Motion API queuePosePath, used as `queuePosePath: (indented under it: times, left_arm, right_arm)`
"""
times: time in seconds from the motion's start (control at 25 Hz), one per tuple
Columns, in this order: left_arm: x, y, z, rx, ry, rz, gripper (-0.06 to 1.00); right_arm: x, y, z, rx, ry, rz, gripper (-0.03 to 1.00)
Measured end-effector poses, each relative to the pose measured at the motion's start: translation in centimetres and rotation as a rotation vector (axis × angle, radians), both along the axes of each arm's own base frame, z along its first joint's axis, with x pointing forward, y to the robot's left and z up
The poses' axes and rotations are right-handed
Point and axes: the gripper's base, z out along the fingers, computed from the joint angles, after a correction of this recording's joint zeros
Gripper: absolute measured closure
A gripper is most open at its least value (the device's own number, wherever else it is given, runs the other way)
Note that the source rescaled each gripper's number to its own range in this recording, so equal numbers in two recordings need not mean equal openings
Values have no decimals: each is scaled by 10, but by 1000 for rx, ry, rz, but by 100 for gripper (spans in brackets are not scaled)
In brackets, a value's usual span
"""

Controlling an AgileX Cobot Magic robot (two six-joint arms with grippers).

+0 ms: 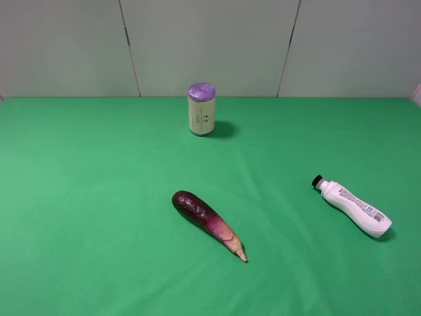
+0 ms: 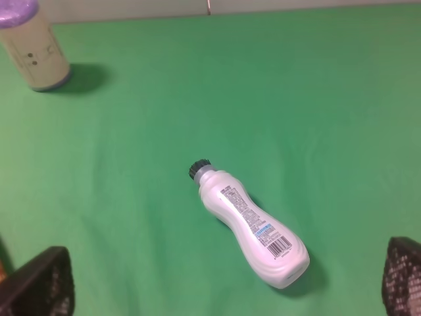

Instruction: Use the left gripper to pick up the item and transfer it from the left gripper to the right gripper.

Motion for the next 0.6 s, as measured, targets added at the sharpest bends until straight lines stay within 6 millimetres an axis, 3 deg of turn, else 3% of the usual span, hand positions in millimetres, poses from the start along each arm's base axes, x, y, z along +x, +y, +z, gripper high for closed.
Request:
queuePosePath:
  times: [0.6]
  left_arm:
    - [0, 0, 0, 0, 0, 0, 21]
  right_arm:
    - [0, -3, 0, -7, 0, -29, -3]
